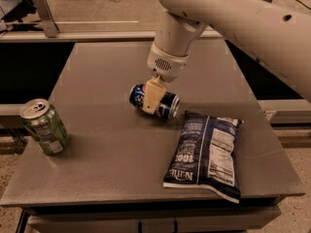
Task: Move pepsi can near blue chip bag
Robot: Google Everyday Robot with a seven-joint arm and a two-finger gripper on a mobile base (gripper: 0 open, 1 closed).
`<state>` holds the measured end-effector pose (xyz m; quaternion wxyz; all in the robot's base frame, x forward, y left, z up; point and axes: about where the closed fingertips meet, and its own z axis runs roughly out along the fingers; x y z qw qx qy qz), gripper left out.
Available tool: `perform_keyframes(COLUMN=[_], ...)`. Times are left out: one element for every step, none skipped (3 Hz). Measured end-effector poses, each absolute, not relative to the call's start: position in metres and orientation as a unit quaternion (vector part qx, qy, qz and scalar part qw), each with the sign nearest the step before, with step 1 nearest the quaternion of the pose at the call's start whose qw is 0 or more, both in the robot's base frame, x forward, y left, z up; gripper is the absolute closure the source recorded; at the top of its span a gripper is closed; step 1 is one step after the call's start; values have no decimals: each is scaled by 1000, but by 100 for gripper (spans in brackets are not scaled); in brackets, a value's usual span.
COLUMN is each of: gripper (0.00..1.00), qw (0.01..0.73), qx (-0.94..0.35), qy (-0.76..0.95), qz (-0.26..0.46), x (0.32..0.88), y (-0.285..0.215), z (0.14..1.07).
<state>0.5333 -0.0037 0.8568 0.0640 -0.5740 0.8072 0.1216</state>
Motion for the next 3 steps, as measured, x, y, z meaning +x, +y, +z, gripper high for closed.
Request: perform_keyframes(gripper=[58, 35, 12], qw=[57, 52, 55], qx=[-576, -577, -577], qy=[806, 805, 805], qz=[122, 128, 127], x=[531, 531, 532], y=[-4, -5, -3], z=[854, 853, 853])
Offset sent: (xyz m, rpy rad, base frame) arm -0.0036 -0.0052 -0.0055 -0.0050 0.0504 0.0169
